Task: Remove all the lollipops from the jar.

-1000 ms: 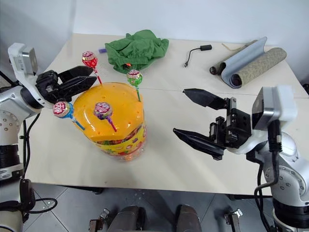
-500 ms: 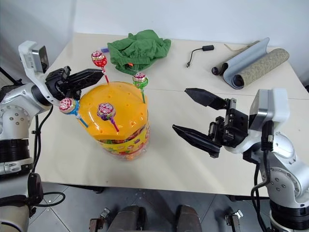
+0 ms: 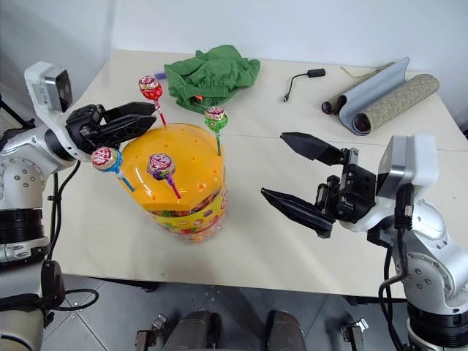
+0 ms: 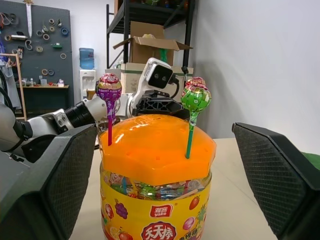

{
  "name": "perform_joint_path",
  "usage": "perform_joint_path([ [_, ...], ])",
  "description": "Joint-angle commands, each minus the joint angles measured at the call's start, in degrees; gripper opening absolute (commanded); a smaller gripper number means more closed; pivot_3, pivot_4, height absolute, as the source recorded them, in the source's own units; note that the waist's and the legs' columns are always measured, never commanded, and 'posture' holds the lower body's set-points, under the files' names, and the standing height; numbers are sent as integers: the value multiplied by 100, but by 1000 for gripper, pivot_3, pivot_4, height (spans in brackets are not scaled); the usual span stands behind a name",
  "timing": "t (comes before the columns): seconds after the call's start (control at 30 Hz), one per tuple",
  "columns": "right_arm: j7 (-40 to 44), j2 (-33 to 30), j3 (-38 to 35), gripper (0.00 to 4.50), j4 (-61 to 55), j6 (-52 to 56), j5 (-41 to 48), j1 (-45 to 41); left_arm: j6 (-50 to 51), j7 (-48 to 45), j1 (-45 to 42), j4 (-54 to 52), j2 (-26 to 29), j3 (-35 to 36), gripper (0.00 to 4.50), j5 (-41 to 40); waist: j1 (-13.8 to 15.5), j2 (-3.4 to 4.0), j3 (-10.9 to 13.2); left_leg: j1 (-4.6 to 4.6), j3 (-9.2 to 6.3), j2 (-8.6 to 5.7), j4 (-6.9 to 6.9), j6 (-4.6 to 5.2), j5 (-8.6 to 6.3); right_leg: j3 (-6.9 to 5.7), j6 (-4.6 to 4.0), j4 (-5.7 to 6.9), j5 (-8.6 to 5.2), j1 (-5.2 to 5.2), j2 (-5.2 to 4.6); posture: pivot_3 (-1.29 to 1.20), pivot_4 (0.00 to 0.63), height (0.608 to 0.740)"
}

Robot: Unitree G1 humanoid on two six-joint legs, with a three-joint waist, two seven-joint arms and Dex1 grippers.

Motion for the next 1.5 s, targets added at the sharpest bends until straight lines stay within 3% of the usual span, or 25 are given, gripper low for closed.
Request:
perform_joint_path([
  [0.03, 1, 33, -113, 4500, -168, -90, 20, -34, -236, -118, -308, 233, -85, -47, 2004, 147, 7, 0, 0, 0, 1, 0, 0, 0, 0, -1, 0, 0, 0, 0, 0, 0, 150, 740],
  [0.07, 0, 35, -115, 4500, -177, -91, 16, -25, -267, -134, -343, 287, -103, -67, 2004, 184, 6, 0, 0, -1, 4, 0, 2, 0, 0, -5, 0, 0, 0, 1, 0, 0, 150, 740],
  [0.17, -30, 51, -115, 4500, -197, -95, 2, -37, -382, -44, -478, 460, -205, -89, 1436, 307, 0, 0, 0, -3, 14, -1, 4, 0, 0, -5, 0, 0, 0, 2, 0, 0, 150, 740],
  [0.33, -66, 86, -122, 4500, -212, -121, -27, -29, -394, 230, -735, 518, -446, 96, 23, 196, 2, 0, 0, -3, 15, 0, 4, 0, 0, -8, 0, 1, 0, 1, 0, 0, 150, 740],
  [0.5, -24, 149, -105, 4500, -154, -133, -25, -85, 754, 752, -1079, 687, -474, 896, 23, -868, -4, -4, 3, -26, -6, 2, 29, 0, 0, -21, 0, 1, 0, -1, 0, 0, 150, 740],
  [0.63, 13, 172, -147, 4500, -114, -106, 88, -222, 239, 1454, -951, 1807, -2, 1591, 23, -456, -113, -3, 2, -16, -28, 3, 21, 0, 0, -21, 0, 4, 0, 0, 0, 0, 150, 740],
  [0.77, 243, 22, -159, 4500, -90, -98, -50, -236, -242, 1527, -381, 2527, 706, 1135, 23, 579, -163, -4, 2, 12, -17, 3, -14, -3, 1, -19, 0, 10, 0, -1, 0, 0, 150, 740],
  [0.87, 1121, -438, -125, 4500, 184, -368, -746, 75, -755, 1227, 929, 2563, 1370, 392, 23, 1672, -143, -4, 2, 8, 0, -3, -16, -2, 1, -19, 0, 9, 0, -3, -2, 0, 150, 740],
  [0.97, 1649, -651, -130, 4500, 373, -604, -1037, 344, -646, 1188, 1804, 2216, 1720, 209, 23, 1988, -130, -17, 7, 3, 31, -2, -22, 0, -7, -18, 0, 8, 0, -9, -2, 0, 150, 740],
  [1.13, 2287, -786, 15, 4500, 449, -885, -1396, 671, 138, 1262, 2555, 1432, 1935, 317, 23, 1930, -20, -22, 10, -6, 20, 3, -3, 0, -6, -14, 1, 2, 0, -2, -2, 0, 150, 740],
  [1.33, 2414, -678, -58, 4500, 437, -931, -1300, 728, 569, 1283, 3141, 822, 2097, 701, 1610, 1863, -15, -19, 11, 11, 16, 7, -8, 0, -7, 13, 1, 3, 0, -6, 0, 0, 150, 740],
  [1.47, 2057, -577, -223, 4500, 271, -776, -944, 685, -649, 379, 3460, 757, 2117, 1454, 2815, 1657, -44, -19, 12, 12, 18, 11, -12, -1, -6, 16, 0, 4, 0, -11, 3, 0, 150, 740],
  [1.5, 1925, -550, -267, 4500, 205, -714, -802, 665, -926, 15, 3504, 725, 2092, 1664, 2815, 1511, -47, -19, 11, 11, 18, 11, -13, -2, -6, 16, 0, 4, 0, -12, 4, 0, 150, 740],
])
